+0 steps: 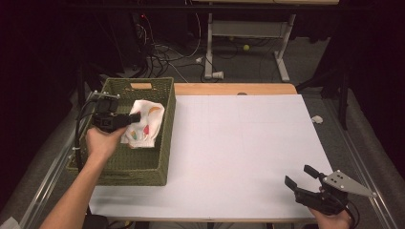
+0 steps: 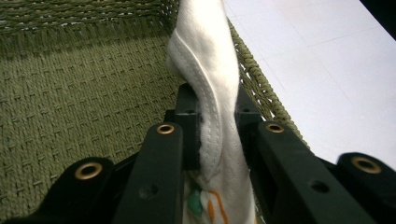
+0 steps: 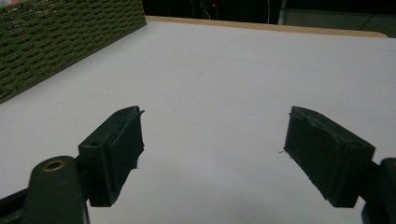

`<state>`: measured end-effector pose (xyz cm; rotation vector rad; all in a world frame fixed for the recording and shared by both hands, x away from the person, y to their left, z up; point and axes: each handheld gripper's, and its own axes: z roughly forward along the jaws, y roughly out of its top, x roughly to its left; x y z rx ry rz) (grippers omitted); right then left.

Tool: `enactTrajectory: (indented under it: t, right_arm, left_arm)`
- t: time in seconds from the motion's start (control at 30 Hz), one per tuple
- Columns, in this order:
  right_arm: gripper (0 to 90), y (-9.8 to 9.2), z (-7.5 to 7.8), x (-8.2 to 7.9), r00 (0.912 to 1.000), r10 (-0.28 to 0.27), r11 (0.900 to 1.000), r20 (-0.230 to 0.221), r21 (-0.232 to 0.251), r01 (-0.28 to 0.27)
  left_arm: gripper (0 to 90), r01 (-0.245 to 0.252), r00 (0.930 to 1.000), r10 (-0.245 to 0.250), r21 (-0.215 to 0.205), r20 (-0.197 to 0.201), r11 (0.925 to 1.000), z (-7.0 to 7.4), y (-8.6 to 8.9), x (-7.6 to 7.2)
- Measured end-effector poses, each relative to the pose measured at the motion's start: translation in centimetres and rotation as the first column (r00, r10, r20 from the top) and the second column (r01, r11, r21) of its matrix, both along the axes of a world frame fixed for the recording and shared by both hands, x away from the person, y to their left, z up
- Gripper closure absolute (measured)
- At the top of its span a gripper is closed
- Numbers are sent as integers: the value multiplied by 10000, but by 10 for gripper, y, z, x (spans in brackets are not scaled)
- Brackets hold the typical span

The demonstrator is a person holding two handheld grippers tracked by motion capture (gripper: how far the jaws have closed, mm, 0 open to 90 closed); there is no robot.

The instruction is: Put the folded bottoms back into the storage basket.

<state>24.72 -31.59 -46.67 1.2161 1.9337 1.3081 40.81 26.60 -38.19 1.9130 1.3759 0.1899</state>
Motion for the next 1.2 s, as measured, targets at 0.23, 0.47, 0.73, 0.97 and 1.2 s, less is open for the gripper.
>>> enactTrajectory:
  t: [0.23,0.47,0.73,0.97,1.2]
  right_arm:
    - [201,0,0,0,10000,7,10000,-1,5,-7]
    - [201,0,0,0,10000,13,10000,6,8,-13]
    - [201,0,0,0,10000,5,10000,3,19,-5]
    - [202,0,0,0,10000,12,10000,-5,10,-12]
    - [201,0,0,0,10000,33,10000,-1,5,-33]
  left_arm:
    - [757,-99,9998,98,-27,-147,9999,-6,-2,7]
    - [756,-168,9995,167,-36,-276,9999,-11,-4,12]
    - [756,-300,9984,298,-18,-475,9995,-20,-4,19]
    - [755,-416,9977,415,-16,-537,9991,-25,-4,24]
    - [754,-644,9956,643,1,-687,9979,-33,-2,31]
